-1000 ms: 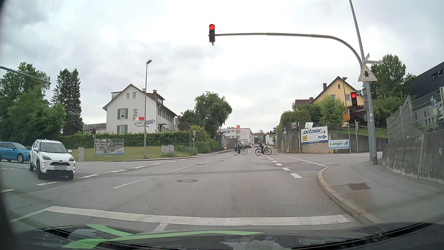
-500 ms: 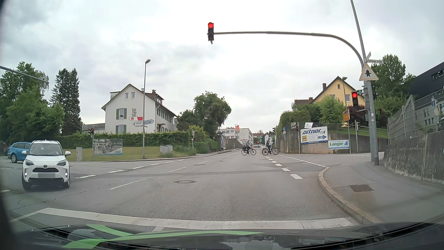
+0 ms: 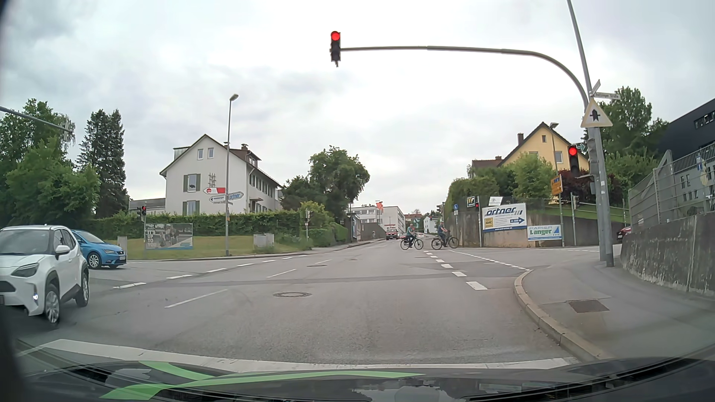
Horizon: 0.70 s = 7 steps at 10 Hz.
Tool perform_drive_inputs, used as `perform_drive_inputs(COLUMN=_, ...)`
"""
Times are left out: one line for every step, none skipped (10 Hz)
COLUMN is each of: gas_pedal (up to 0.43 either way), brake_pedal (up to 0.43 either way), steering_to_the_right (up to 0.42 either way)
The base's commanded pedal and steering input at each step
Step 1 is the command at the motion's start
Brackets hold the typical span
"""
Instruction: Follow the waypoints while adhering to traffic rules and regulations
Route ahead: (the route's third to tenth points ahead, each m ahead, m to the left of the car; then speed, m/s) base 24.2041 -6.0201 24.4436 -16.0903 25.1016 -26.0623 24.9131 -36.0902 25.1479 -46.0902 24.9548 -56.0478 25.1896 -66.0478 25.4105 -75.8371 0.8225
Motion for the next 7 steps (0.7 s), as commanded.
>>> perform_drive_inputs(gas_pedal=0.189, brake_pedal=0.000, steering_to_the_right=0.058)
perform_drive_inputs(gas_pedal=0.189, brake_pedal=0.000, steering_to_the_right=0.057)
perform_drive_inputs(gas_pedal=0.189, brake_pedal=0.000, steering_to_the_right=0.056)
perform_drive_inputs(gas_pedal=0.189, brake_pedal=0.000, steering_to_the_right=0.058)
perform_drive_inputs(gas_pedal=0.189, brake_pedal=0.000, steering_to_the_right=0.061)
perform_drive_inputs(gas_pedal=0.189, brake_pedal=0.000, steering_to_the_right=0.064)
perform_drive_inputs(gas_pedal=0.189, brake_pedal=0.000, steering_to_the_right=0.066)
